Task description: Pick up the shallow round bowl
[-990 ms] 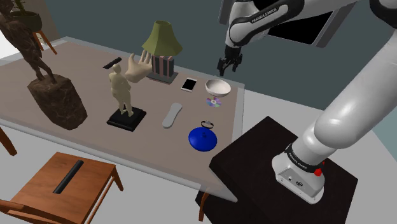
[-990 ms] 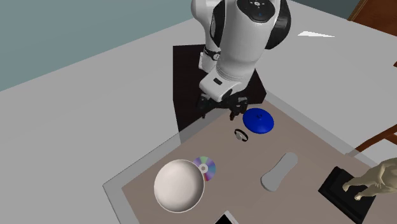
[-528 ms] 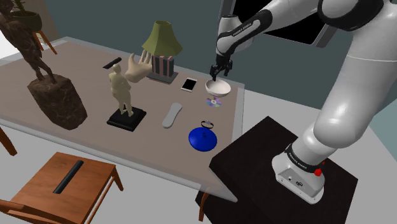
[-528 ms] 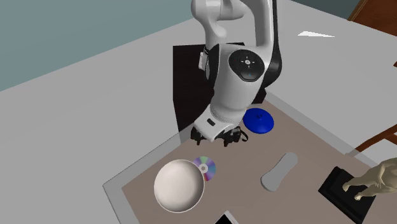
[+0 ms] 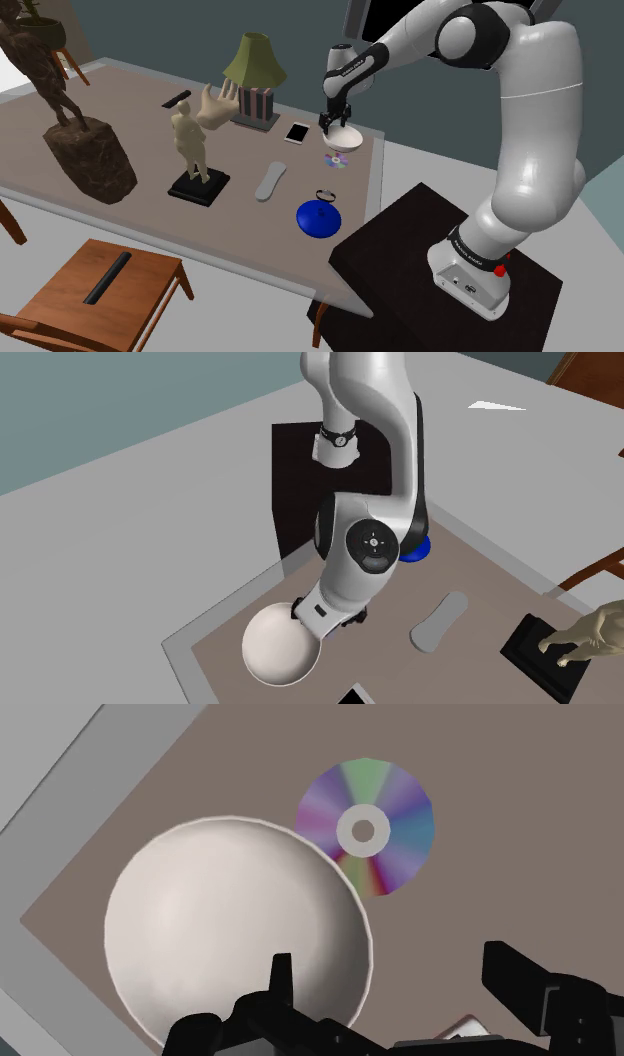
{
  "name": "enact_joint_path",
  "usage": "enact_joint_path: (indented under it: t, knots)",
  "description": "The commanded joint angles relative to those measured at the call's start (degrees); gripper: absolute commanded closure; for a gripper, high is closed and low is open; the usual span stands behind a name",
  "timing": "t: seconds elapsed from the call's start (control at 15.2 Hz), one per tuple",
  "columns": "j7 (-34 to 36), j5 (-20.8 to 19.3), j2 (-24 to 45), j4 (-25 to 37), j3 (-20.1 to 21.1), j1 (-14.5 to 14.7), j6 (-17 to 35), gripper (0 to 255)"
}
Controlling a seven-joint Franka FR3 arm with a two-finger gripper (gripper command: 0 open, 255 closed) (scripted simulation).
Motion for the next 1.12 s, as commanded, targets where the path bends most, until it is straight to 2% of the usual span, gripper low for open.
enact_joint_path:
  t: [0.0,0.07,0.73,0.79,1.06]
  knots:
    - [-0.15,0.13,4.50,4.96,-0.02,-0.31,-0.67,0]
    - [-0.26,0.21,6.94,7.67,-0.03,-0.51,-1.03,0]
    - [0.25,0.20,11.58,9.16,0.01,-0.64,2.09,0]
    - [0.24,0.19,11.52,9.06,0.00,-0.65,2.13,255]
    - [0.23,0.19,11.53,9.08,0.00,-0.66,2.13,255]
